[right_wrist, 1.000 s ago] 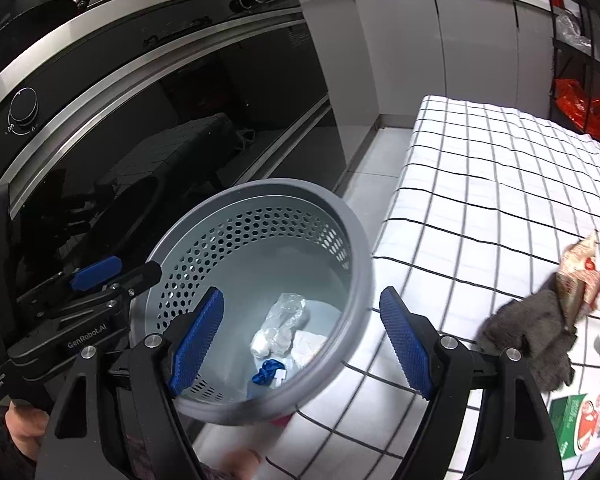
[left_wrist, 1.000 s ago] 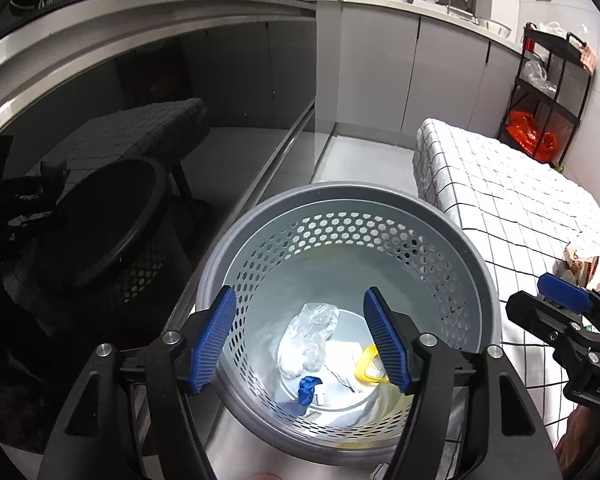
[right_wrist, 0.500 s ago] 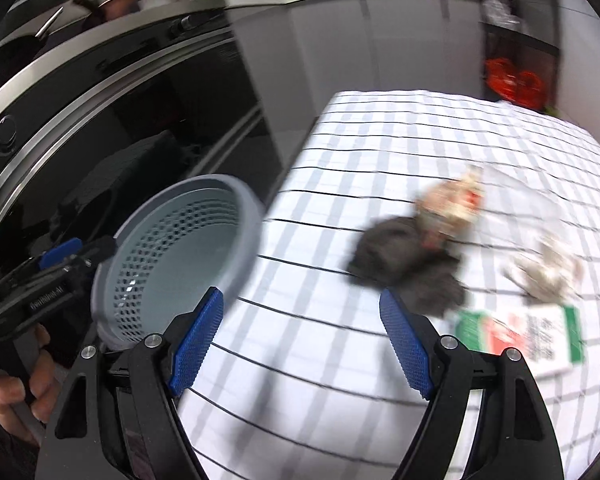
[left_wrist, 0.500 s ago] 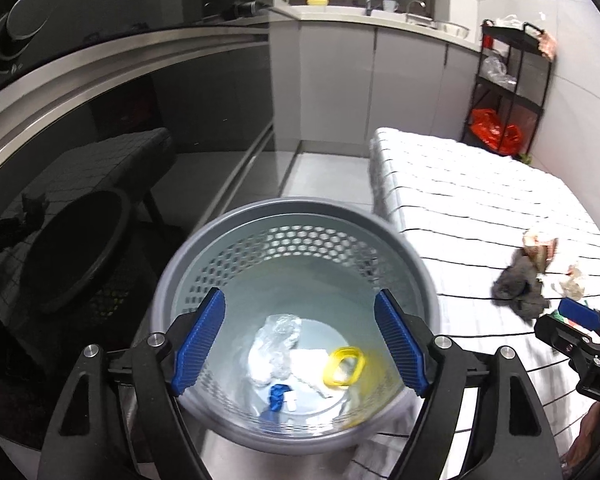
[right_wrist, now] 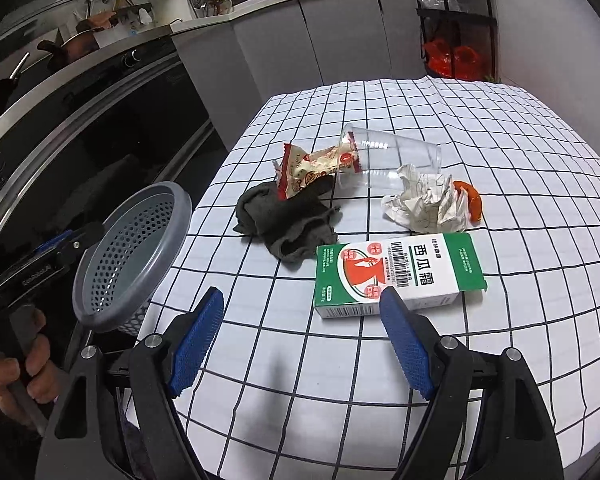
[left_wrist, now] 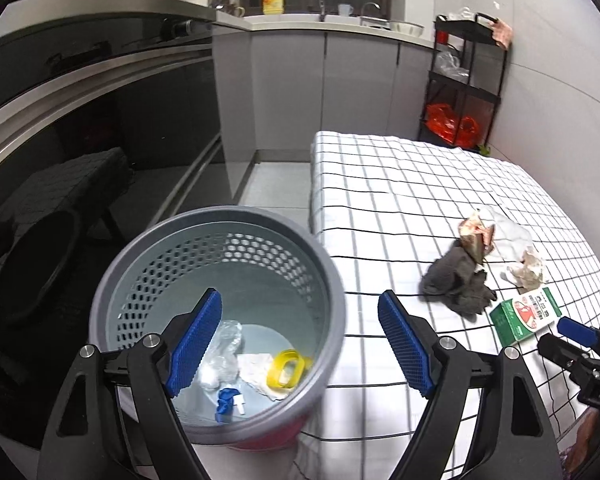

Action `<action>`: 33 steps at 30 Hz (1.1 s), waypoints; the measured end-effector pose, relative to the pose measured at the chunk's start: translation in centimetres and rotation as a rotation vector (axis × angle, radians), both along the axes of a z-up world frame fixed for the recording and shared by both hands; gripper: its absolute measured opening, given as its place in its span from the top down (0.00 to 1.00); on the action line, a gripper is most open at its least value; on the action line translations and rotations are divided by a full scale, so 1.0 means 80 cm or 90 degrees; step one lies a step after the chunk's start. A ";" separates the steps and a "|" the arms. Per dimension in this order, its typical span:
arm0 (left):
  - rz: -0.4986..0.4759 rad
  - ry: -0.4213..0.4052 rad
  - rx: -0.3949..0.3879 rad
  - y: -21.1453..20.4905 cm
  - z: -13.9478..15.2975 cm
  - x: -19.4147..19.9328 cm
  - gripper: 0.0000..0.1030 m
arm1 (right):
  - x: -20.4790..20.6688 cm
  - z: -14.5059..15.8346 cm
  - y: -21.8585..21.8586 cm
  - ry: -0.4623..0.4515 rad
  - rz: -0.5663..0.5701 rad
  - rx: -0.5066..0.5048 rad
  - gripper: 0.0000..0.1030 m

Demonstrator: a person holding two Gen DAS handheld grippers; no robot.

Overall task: Collect trash
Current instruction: 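Move both open tools back toward the cloth and carton on the table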

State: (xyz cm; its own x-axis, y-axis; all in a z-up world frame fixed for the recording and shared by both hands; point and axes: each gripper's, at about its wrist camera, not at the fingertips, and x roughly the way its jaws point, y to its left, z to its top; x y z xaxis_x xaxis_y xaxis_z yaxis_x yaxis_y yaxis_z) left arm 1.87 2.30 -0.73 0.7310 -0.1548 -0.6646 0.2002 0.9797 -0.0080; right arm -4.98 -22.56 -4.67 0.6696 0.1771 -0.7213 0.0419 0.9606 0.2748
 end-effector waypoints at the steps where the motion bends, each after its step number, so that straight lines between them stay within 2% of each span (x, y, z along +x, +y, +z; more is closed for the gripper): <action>1: -0.004 -0.001 0.002 -0.004 0.000 -0.002 0.24 | 0.000 0.000 0.003 -0.001 0.006 0.002 0.25; 6: -0.007 -0.009 0.019 -0.011 -0.001 -0.006 0.23 | 0.007 -0.009 0.022 0.000 0.038 0.010 0.25; 18: 0.013 0.012 0.002 0.012 -0.004 0.002 0.23 | 0.035 -0.031 0.065 0.015 0.099 0.027 0.25; 24: 0.006 0.012 0.005 0.009 -0.004 0.002 0.23 | 0.042 -0.046 0.064 0.031 0.081 0.017 0.26; 33: -0.003 0.013 0.001 0.003 -0.004 0.002 0.23 | 0.017 -0.047 0.005 0.032 0.004 0.023 0.26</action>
